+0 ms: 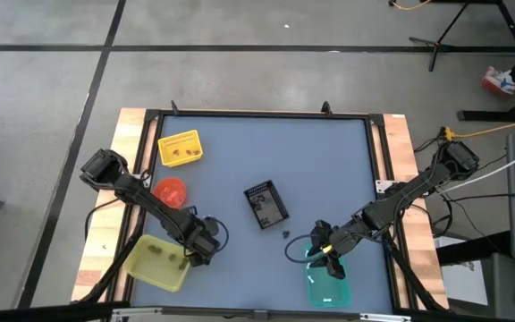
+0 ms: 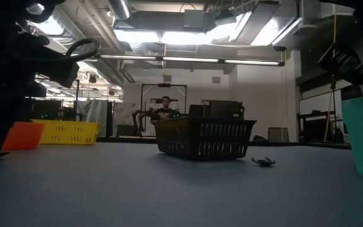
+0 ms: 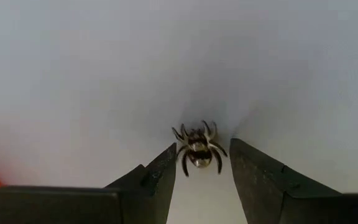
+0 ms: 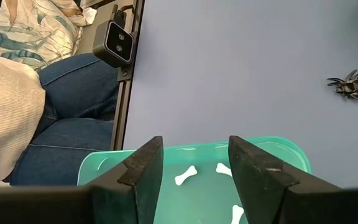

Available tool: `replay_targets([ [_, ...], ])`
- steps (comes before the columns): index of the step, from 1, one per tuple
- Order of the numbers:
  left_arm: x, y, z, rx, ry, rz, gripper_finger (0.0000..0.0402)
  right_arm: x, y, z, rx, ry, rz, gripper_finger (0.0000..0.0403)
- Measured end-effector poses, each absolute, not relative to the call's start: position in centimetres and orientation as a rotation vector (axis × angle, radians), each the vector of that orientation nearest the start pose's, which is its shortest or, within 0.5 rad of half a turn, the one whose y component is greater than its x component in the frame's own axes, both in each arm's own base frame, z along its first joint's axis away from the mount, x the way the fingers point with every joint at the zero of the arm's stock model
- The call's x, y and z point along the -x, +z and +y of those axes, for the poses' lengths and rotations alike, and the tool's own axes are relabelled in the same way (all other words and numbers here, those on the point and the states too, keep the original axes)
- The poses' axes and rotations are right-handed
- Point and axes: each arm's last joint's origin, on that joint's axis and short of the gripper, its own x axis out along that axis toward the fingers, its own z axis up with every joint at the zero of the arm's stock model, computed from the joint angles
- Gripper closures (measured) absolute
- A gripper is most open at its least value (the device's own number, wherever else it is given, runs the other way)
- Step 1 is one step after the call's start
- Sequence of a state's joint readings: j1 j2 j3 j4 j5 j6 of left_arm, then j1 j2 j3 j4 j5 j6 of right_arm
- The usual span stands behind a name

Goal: Sort Halloween decoration
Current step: Put the black spider toy into the black bin

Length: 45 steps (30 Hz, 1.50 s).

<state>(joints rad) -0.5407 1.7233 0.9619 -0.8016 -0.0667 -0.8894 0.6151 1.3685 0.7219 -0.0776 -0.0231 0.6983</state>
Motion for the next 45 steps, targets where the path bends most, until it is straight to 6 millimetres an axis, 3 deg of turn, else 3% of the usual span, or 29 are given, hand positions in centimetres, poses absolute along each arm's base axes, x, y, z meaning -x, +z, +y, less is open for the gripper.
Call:
replay_targets([
  [13, -24.1, 14.3, -14.2, 0.264, 0.294, 1.526, 0.0262, -22.1, 19.8, 15.6, -0.426, 0.314, 0.865, 0.0223],
  [27, -25.1, 14.8, -12.5, 0.379, 0.342, 1.558, 0.0271, -22.1, 19.8, 15.6, -0.426, 0.314, 0.865, 0.0223],
  [45, -24.8, 14.3, -12.1, 0.335, 0.401, 1.523, 0.0272, -22.1, 19.8, 15.6, -0.426, 0.314, 0.865, 0.0223],
])
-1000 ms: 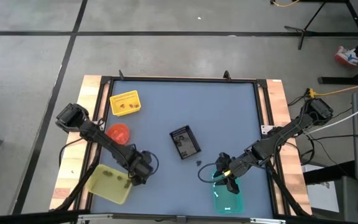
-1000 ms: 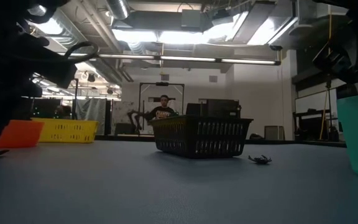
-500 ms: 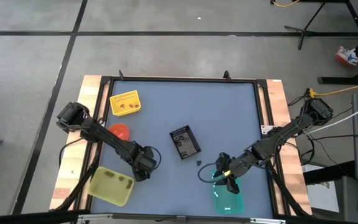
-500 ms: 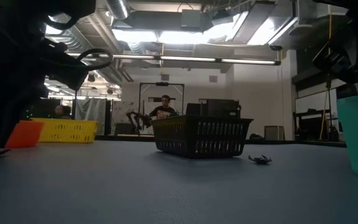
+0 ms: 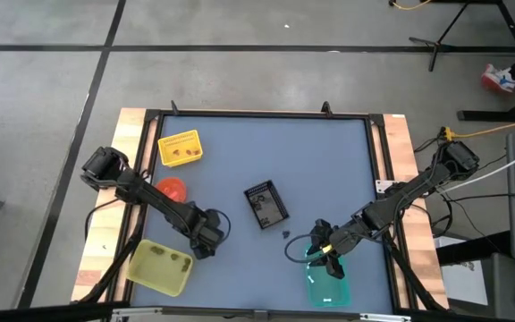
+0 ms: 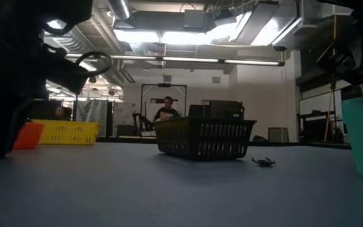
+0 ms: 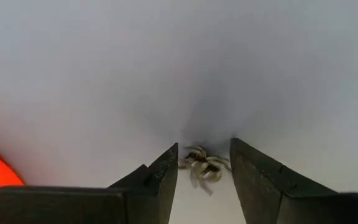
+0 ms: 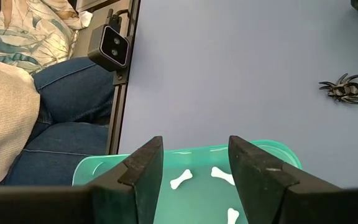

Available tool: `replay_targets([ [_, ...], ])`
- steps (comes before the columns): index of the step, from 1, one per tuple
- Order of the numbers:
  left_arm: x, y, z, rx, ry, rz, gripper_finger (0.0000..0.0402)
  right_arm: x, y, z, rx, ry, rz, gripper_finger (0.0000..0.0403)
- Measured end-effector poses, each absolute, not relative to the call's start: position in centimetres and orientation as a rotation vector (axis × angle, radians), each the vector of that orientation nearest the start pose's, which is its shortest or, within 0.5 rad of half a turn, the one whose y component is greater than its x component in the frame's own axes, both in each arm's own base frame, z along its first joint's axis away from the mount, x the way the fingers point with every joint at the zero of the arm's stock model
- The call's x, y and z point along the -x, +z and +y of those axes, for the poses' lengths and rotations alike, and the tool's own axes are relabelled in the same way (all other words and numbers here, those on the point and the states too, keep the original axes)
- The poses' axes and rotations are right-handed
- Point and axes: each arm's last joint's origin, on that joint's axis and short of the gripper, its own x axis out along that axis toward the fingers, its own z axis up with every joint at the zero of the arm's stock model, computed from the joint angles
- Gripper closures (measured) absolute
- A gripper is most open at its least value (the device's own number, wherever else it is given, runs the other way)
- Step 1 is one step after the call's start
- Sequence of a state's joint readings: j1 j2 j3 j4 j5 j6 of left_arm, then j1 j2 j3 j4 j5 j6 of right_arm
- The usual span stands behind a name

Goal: Sort Halloween decoration
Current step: Put the black spider toy into the black bin

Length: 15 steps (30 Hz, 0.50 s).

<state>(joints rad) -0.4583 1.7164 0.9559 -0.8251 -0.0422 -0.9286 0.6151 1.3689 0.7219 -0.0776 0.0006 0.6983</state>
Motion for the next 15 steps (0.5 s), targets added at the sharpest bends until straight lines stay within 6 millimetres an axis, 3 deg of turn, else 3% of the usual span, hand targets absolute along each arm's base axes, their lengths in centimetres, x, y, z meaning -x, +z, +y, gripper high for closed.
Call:
replay_targets([
  [15, -24.02, 13.42, -11.75, 0.395, 0.472, 1.534, 0.0272, -22.14, 19.82, 15.64, -0.426, 0.313, 0.865, 0.0223],
])
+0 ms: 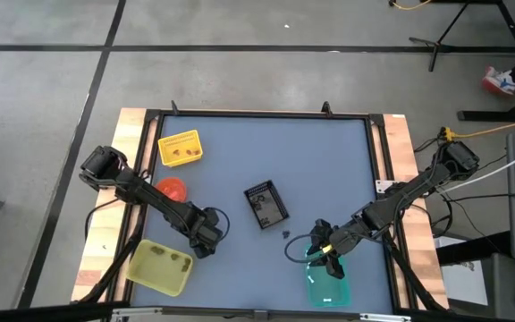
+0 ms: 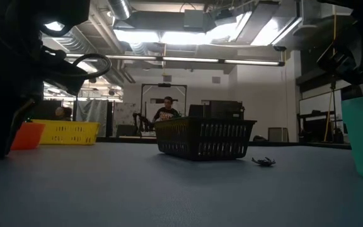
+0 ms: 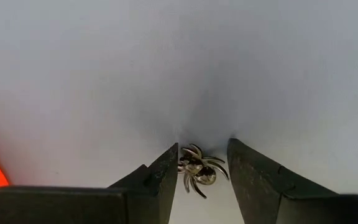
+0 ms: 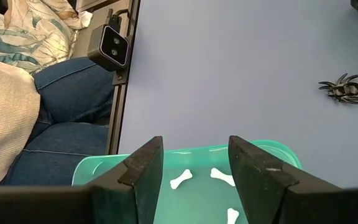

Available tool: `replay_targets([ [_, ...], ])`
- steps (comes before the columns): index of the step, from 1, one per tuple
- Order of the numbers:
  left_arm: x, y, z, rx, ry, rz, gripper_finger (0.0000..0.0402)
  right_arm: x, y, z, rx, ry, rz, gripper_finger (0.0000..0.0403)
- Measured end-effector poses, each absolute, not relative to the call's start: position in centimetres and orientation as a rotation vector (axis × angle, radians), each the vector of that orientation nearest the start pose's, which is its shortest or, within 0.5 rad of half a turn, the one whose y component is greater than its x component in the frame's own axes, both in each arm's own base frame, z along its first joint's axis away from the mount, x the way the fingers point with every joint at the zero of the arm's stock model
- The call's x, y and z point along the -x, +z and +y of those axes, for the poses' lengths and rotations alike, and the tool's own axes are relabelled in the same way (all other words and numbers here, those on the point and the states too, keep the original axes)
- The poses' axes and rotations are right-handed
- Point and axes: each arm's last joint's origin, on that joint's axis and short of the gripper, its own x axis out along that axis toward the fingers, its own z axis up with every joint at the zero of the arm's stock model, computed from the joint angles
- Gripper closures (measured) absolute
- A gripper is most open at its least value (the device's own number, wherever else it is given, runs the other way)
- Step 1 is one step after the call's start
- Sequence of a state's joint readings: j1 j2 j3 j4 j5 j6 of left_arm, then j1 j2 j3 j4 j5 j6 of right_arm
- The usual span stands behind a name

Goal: Sort Halloween decoration
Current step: Put the black spider toy into the black bin

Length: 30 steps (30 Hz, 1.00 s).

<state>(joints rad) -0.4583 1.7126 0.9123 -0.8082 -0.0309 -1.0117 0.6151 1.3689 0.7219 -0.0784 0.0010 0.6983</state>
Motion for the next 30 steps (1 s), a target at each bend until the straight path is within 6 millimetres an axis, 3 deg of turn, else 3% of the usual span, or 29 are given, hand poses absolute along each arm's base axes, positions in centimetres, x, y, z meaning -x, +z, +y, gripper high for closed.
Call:
replay_targets([
  [6, -24.0, 13.4, -11.7, 0.395, 0.472, 1.535, 0.0282, -22.1, 19.8, 15.6, -0.422, 0.315, 0.864, 0.0223],
  [21, -24.0, 13.4, -11.8, 0.395, 0.470, 1.539, 0.0368, -22.1, 19.8, 15.6, -0.398, 0.326, 0.859, 0.0223],
  [30, -25.1, 14.3, -11.6, 0.346, 0.417, 1.532, 0.0350, -22.1, 19.8, 15.6, -0.397, 0.327, 0.858, 0.0223],
])
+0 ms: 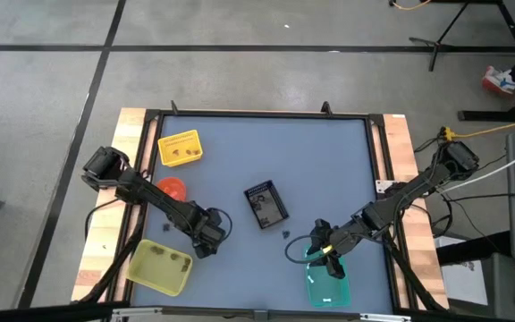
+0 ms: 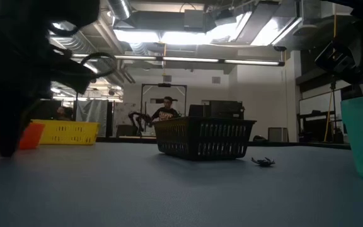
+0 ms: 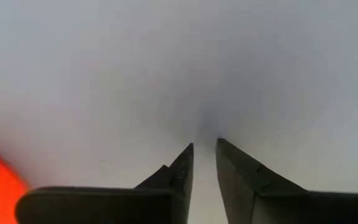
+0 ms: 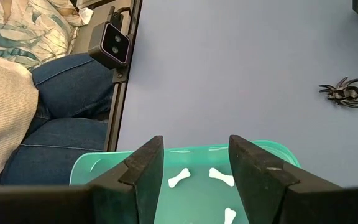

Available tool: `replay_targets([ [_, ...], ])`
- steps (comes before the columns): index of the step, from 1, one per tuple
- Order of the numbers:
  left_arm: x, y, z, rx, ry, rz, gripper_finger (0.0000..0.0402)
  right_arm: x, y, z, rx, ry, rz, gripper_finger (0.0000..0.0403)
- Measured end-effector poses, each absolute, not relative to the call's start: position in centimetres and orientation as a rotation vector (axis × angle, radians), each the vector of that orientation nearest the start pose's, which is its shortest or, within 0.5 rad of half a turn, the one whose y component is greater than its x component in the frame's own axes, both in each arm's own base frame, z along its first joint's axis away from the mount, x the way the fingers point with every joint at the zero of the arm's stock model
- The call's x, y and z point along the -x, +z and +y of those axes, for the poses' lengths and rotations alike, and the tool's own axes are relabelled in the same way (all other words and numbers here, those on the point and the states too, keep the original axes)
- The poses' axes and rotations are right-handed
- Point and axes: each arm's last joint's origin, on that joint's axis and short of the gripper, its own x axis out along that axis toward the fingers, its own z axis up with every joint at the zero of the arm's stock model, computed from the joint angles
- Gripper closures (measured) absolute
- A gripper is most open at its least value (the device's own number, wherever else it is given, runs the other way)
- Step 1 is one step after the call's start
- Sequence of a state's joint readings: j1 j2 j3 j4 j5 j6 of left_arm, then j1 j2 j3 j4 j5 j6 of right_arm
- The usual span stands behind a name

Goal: Sort Halloween decoration
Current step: Put the black spider toy into the black bin

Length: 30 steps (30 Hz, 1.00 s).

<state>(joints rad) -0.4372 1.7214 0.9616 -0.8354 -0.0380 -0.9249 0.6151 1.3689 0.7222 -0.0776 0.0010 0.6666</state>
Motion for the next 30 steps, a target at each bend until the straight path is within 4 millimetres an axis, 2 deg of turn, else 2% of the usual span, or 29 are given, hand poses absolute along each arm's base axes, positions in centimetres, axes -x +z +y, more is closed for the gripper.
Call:
replay_targets([
  [5, -25.5, 15.3, -10.6, 0.362, 0.445, 1.596, 0.0317, -22.1, 19.8, 15.6, -0.396, 0.327, 0.859, 0.0223],
  [11, -24.4, 17.5, -9.7, 0.272, 0.454, 1.692, 0.0309, -22.1, 19.8, 15.6, -0.396, 0.326, 0.860, 0.0223],
  [15, -23.1, 19.5, -9.5, 0.284, 0.431, 1.690, 0.0309, -22.1, 19.8, 15.6, -0.396, 0.326, 0.860, 0.0223],
  [19, -21.0, 21.0, -9.2, 0.373, 0.476, 1.626, 0.0309, -22.1, 19.8, 15.6, -0.396, 0.326, 0.860, 0.0223],
  [25, -17.0, 21.1, -8.9, 0.594, 0.650, 1.566, 0.0308, -22.1, 19.8, 15.6, -0.396, 0.326, 0.860, 0.0223],
  [30, -15.9, 20.7, -9.3, 0.663, 0.714, 1.565, 0.0308, -22.1, 19.8, 15.6, -0.397, 0.326, 0.860, 0.0223],
])
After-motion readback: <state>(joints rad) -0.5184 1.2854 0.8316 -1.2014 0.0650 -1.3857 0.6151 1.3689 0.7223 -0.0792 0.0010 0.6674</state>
